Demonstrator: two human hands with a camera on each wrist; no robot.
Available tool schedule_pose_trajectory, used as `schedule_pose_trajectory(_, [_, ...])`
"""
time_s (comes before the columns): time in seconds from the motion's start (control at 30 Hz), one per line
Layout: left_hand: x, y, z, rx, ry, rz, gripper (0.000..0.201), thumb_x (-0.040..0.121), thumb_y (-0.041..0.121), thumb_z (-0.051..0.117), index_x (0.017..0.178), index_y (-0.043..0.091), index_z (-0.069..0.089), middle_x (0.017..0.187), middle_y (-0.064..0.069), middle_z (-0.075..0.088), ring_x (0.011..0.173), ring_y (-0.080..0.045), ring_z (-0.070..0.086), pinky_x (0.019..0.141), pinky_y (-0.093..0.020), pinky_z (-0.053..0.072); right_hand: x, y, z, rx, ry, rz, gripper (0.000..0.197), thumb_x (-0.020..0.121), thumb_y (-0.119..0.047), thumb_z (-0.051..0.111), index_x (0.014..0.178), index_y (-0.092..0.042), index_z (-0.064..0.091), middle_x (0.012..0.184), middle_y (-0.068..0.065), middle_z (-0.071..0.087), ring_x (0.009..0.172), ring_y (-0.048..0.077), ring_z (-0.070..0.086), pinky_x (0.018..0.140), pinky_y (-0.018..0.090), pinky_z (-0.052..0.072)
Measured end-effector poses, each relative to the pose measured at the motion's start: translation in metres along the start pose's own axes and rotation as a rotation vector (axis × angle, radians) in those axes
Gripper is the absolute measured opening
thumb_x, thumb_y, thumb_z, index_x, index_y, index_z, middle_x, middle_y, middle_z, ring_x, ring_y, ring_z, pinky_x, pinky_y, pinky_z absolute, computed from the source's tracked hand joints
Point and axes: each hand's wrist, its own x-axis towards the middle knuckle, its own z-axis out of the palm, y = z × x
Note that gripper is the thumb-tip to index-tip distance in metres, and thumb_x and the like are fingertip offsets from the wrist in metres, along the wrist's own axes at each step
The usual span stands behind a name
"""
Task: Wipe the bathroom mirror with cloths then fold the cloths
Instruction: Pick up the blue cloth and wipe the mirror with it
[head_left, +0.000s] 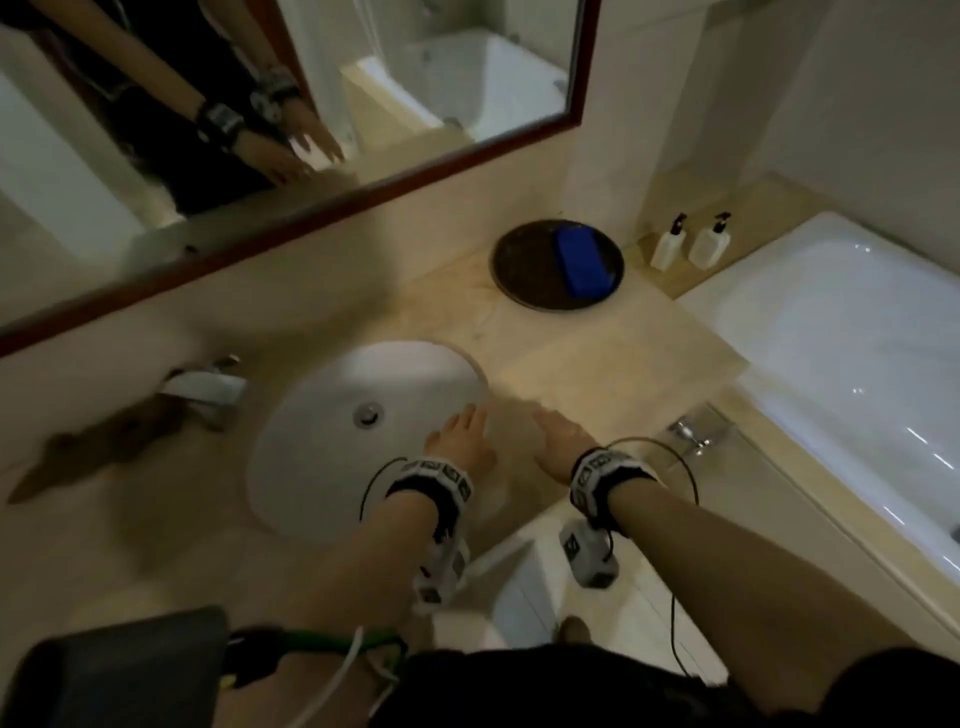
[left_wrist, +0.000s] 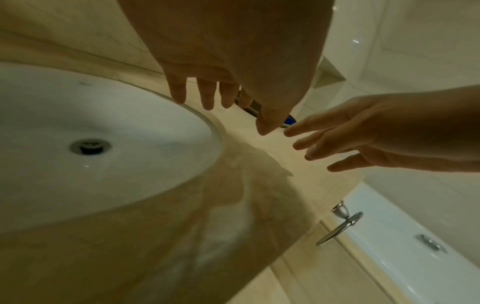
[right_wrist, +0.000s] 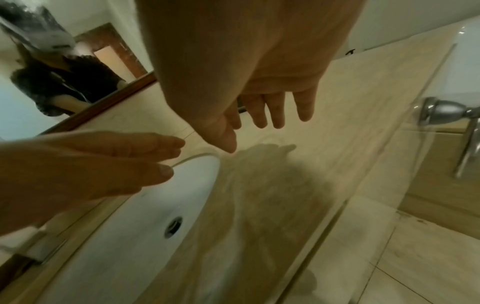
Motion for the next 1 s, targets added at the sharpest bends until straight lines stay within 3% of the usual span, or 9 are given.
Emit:
schedule_pose_trajectory(0.13, [0.027,0.061,0.001,-0.101,0.048,-0.034,0.069,0.097,0.035,0.047,0.152,0.015,0.011,0.159,-0.006,0.013,0.14,-0.028,0.028,0.109,-0.044,0.032,0.006,0.051,-0.044,0.094,-0.004,0.091,0.05,0.101,-0.023,0.043,0.149,-0.019,0.03,0.147,0.011,0.043,0.127,0.031,0.047,0.098,0.034,0.04])
schedule_pose_trajectory(0.27, [0.048,0.103,-0.001,-0.217,0.051,-0.066,0.066,0.097,0.032,0.049,0.151,0.015,0.016,0.154,-0.01,0.026,0.132,-0.032,0.041,0.104,-0.041,0.038,0.032,0.085,-0.061,0.239,-0.052,0.22,0.048,0.096,-0.03,0.049,0.142,-0.019,0.042,0.144,0.011,0.045,0.125,0.032,0.048,0.104,0.04,0.041])
schedule_pose_trajectory(0.33, [0.065,0.116,-0.008,-0.272,0.051,-0.077,0.065,0.097,0.029,0.05,0.151,0.015,0.017,0.153,-0.012,0.03,0.132,-0.032,0.041,0.105,-0.039,0.037,0.05,0.096,-0.071,0.341,-0.037,0.243,0.039,0.095,-0.03,0.05,0.132,-0.019,0.053,0.134,0.008,0.053,0.117,0.03,0.054,0.098,0.038,0.045])
schedule_pose_trajectory(0.43, [0.097,0.123,-0.015,-0.37,0.055,-0.135,0.063,0.096,0.03,0.052,0.15,0.017,0.021,0.148,-0.012,0.039,0.129,-0.03,0.045,0.105,-0.038,0.039,0.076,0.107,-0.092,0.491,-0.043,0.294,0.024,0.095,-0.028,0.047,0.103,-0.013,0.065,0.108,0.009,0.062,0.092,0.026,0.059,0.08,0.033,0.047])
schedule_pose_trajectory(0.6, [0.163,0.125,-0.033,-0.508,0.088,-0.245,0.051,0.095,0.031,0.05,0.143,0.021,0.037,0.136,-0.009,0.053,0.117,-0.029,0.055,0.098,-0.037,0.046,0.124,0.124,-0.125,0.773,-0.098,0.372,0.03,0.095,-0.024,0.052,0.121,-0.008,0.056,0.107,0.008,0.059,0.095,0.025,0.058,0.092,0.041,0.05])
schedule_pose_trajectory(0.7, [0.202,0.136,-0.049,-0.56,0.095,-0.283,0.044,0.094,0.029,0.051,0.138,0.022,0.045,0.13,-0.009,0.056,0.11,-0.029,0.058,0.093,-0.036,0.048,0.143,0.132,-0.159,0.828,-0.077,0.455,0.028,0.1,-0.024,0.047,0.121,-0.008,0.056,0.106,0.01,0.063,0.095,0.025,0.059,0.093,0.041,0.048])
schedule_pose_trajectory(0.83, [0.249,0.148,-0.073,-0.515,0.164,-0.21,0.03,0.094,0.025,0.047,0.12,0.016,0.059,0.122,-0.01,0.061,0.103,-0.028,0.058,0.086,-0.033,0.045,0.177,0.154,-0.203,0.813,-0.049,0.486,0.025,0.1,-0.023,0.046,0.116,-0.006,0.056,0.104,0.01,0.063,0.095,0.025,0.058,0.097,0.042,0.046])
schedule_pose_trajectory(0.9, [0.267,0.15,-0.084,-0.491,0.207,-0.188,0.027,0.094,0.024,0.046,0.116,0.016,0.061,0.117,-0.008,0.063,0.102,-0.027,0.059,0.084,-0.031,0.044,0.196,0.164,-0.214,0.765,-0.043,0.476,0.025,0.099,-0.021,0.048,0.114,-0.003,0.055,0.098,0.007,0.062,0.088,0.023,0.059,0.088,0.041,0.05])
schedule_pose_trajectory(1.0, [0.292,0.152,-0.098,-0.512,0.241,-0.242,0.028,0.092,0.022,0.048,0.117,0.022,0.06,0.12,-0.007,0.061,0.103,-0.026,0.059,0.08,-0.026,0.043,0.223,0.169,-0.224,0.709,-0.029,0.445,0.035,0.095,-0.018,0.053,0.125,-0.002,0.057,0.091,0.004,0.063,0.072,0.016,0.061,0.062,0.028,0.051])
